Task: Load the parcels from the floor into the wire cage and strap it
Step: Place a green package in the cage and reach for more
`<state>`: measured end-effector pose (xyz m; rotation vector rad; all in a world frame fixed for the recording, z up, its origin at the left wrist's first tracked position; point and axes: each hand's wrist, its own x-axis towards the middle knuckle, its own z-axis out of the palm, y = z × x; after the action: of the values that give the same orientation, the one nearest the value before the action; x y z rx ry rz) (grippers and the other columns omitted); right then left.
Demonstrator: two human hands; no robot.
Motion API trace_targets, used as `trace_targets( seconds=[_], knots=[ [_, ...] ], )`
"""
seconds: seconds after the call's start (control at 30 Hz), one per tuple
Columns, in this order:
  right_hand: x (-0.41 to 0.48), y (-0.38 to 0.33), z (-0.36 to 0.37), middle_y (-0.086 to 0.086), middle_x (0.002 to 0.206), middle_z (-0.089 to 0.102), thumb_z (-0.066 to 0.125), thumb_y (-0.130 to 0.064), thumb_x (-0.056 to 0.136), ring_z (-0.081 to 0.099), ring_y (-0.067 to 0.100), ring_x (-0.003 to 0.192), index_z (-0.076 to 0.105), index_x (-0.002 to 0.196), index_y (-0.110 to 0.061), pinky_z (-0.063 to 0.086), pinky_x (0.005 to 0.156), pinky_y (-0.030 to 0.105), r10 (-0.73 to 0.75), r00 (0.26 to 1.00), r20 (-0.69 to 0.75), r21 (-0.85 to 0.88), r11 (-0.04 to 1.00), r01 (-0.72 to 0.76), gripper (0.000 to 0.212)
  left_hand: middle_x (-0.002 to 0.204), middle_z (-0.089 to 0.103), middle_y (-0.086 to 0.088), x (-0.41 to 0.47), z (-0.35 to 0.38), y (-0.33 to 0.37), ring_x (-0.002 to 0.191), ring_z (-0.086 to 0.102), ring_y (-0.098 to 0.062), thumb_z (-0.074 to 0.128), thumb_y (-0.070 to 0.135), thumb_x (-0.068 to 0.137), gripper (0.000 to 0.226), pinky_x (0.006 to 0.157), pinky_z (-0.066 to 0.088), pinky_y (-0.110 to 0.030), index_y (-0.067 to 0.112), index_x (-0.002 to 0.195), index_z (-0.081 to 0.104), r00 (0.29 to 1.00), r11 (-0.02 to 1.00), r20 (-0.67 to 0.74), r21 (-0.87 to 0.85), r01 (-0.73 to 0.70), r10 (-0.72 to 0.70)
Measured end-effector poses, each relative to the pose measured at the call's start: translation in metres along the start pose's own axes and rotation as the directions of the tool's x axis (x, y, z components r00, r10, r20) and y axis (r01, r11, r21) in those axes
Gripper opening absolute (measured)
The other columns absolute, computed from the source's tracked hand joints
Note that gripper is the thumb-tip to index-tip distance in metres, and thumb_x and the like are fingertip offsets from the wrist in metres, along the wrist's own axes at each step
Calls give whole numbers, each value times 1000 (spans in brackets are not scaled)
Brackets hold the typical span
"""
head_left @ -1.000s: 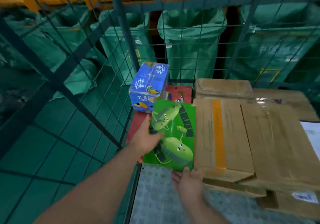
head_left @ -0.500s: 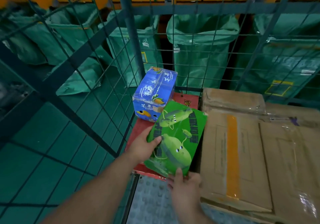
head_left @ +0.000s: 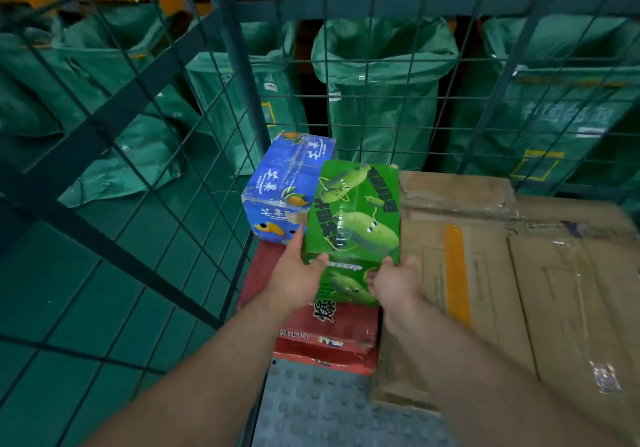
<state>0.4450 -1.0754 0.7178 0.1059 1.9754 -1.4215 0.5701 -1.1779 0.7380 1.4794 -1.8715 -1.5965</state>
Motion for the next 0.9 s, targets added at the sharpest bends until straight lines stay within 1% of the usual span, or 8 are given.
trace_targets(
  seconds=[0.07,0.13,0.3,0.43,0.53,0.63,0.77,0.9],
  knots=[
    [16,-12,6,14,95,68,50,-15,95,65,29,82,52,99,-23,53,72,41,-6,999,48,-29,1000,7,9,114,70,-3,0,18,1,105,68,-26,69,43,94,45,98,56,-49,17,128,55,982,986,-106,-79,147,-155],
    [20,-25,13,13,102,67,50,-16,84,65,32,89,54,102,-19,52,75,42,5,998,65,-33,999,-3,19,95,66,-13,1,35,14,85,69,-31,57,45,103,34,80,61,-49,11,103,58,935,890,-7,-312,334,-354],
    [40,-26,29,9,106,63,48,-22,87,61,27,93,55,133,-18,50,81,36,-50,996,70,56,997,47,46,107,67,-9,43,60,34,95,68,-27,42,58,104,48,72,57,-39,15,118,57,935,831,128,-431,352,-329],
    [53,-36,30,6,127,68,47,-25,84,66,30,108,44,146,-32,56,96,48,-181,977,116,57,983,175,63,112,72,-13,74,81,53,93,70,-30,38,54,107,48,92,57,-47,15,120,64,958,883,120,-370,288,-262],
    [67,-39,37,-2,145,59,55,-23,86,64,23,119,27,156,-38,53,103,51,-206,942,265,172,971,164,76,110,74,-13,96,96,62,80,69,-27,39,58,105,55,69,59,-37,13,129,59,939,876,157,-339,342,-305],
    [60,-36,25,5,122,72,59,-21,87,73,24,102,46,142,-33,60,92,48,-154,961,231,129,983,127,58,91,78,-13,104,105,60,70,73,-22,33,75,97,77,48,57,-29,9,117,68,907,873,246,-275,404,-342],
    [44,-14,-6,1,95,73,56,-20,95,69,17,81,59,119,-27,55,64,31,-118,971,210,76,992,104,25,117,72,-24,107,105,60,101,73,-38,60,99,51,121,95,57,-47,6,128,67,875,803,370,-388,451,-313],
    [35,-2,-20,0,94,72,54,-18,98,71,17,80,51,111,-36,62,72,35,-133,966,223,113,987,110,23,136,61,-27,115,115,62,115,65,-46,66,98,42,131,104,48,-60,13,141,55,867,768,410,-446,460,-282]
  ],
)
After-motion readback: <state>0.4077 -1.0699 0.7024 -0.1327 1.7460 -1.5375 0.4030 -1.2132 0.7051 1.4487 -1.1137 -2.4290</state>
